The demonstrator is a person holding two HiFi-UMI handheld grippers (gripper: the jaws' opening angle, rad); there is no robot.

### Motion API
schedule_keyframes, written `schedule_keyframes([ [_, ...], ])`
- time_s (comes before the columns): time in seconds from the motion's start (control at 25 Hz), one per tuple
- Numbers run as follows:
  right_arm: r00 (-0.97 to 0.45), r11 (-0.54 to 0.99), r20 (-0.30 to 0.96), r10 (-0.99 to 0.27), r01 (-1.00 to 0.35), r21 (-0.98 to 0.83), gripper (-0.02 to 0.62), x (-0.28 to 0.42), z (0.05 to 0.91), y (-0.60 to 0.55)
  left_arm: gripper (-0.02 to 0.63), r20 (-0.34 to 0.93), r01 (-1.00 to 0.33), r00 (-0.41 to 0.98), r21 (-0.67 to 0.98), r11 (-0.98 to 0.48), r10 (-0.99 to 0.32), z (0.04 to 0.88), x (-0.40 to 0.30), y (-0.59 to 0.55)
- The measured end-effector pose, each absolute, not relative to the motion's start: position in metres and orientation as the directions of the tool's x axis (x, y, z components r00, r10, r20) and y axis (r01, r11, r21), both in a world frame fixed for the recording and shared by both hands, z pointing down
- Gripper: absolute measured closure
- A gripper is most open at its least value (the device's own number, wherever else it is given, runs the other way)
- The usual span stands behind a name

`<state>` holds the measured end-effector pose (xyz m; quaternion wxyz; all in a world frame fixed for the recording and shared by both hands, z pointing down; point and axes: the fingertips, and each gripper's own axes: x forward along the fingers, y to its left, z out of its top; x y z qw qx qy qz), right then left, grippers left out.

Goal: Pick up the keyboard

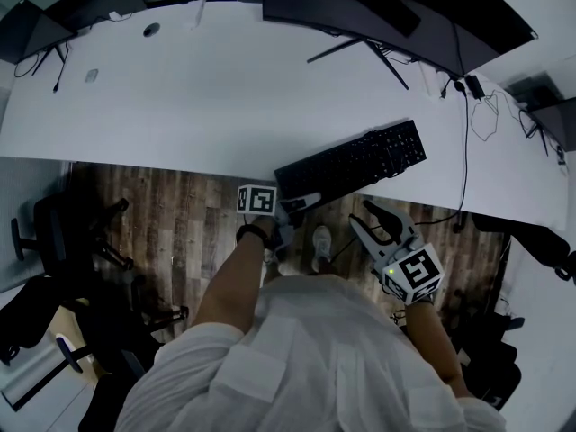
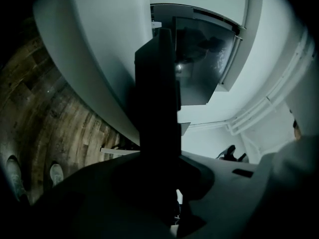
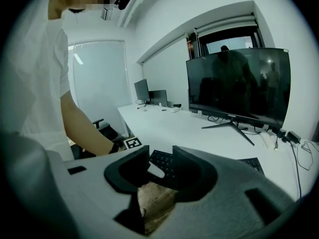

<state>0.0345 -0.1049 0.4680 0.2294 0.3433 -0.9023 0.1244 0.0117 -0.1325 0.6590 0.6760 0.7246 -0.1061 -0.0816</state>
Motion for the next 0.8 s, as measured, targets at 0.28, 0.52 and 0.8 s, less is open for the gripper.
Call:
schedule_keyframes([
  [0.28,-0.664,0.726,0.486,-0.568,-0.682,-0.084,0.456,0.036,0.471,-0.107,0.534,0.003,-0.023,0.965,0.997,-0.074,-0.263,0.641,0.013,-0.123],
  [0.52,-0.67,0.727,0.475,-0.57,-0.681,-0.089,0.46,0.035,0.469,-0.11,0.534,-0.026,0.007,0.965,0.997,-0.073,-0.26,0.626,0.01,-0.119],
  [0.8,-0.667,0.714,0.463,-0.584,-0.693,-0.098,0.463,0.042,0.467,-0.115,0.532,-0.016,-0.014,0.969,0.993,-0.121,-0.247,0.618,0.011,-0.12],
])
